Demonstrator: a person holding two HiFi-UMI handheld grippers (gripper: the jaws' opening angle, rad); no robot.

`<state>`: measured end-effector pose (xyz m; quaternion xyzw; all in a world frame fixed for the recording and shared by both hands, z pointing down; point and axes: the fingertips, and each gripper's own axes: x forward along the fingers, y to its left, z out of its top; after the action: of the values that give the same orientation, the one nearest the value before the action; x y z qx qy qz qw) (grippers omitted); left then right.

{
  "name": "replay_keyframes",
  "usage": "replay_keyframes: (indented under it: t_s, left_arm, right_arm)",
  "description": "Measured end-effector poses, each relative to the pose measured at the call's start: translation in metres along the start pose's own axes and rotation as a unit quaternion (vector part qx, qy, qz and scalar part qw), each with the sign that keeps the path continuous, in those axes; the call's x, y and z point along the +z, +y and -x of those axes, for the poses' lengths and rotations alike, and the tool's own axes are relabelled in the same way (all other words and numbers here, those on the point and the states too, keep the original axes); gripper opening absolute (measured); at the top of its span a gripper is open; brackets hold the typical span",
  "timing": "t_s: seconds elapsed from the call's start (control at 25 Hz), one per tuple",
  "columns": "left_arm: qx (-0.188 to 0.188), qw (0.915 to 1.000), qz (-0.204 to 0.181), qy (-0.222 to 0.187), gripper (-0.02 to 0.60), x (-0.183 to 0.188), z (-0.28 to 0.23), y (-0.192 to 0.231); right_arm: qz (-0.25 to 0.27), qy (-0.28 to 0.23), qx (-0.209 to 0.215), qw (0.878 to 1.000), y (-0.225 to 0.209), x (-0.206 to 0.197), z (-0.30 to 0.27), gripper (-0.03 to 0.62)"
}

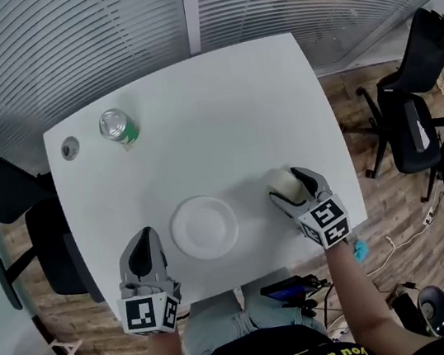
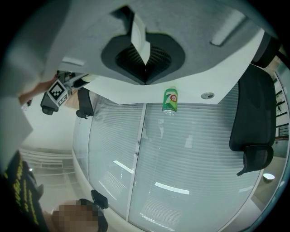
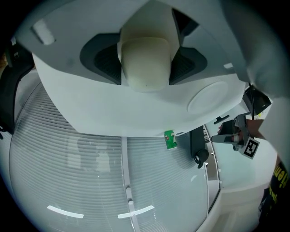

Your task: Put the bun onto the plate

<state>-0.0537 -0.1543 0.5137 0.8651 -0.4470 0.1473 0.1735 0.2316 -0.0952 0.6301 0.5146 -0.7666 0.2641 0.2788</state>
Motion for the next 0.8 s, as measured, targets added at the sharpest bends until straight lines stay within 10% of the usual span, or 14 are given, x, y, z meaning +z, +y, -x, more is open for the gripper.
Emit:
replay_keyframes:
  t_s: [0.8]
  left_arm:
    - [0.008, 1.0, 0.003, -0.004, 0.0, 0.0017, 0.0033, 0.0008]
  right_arm:
    - [0.024, -0.004, -0.021, 0.999, -0.0017, 0.0023, 0.0034, 0.333]
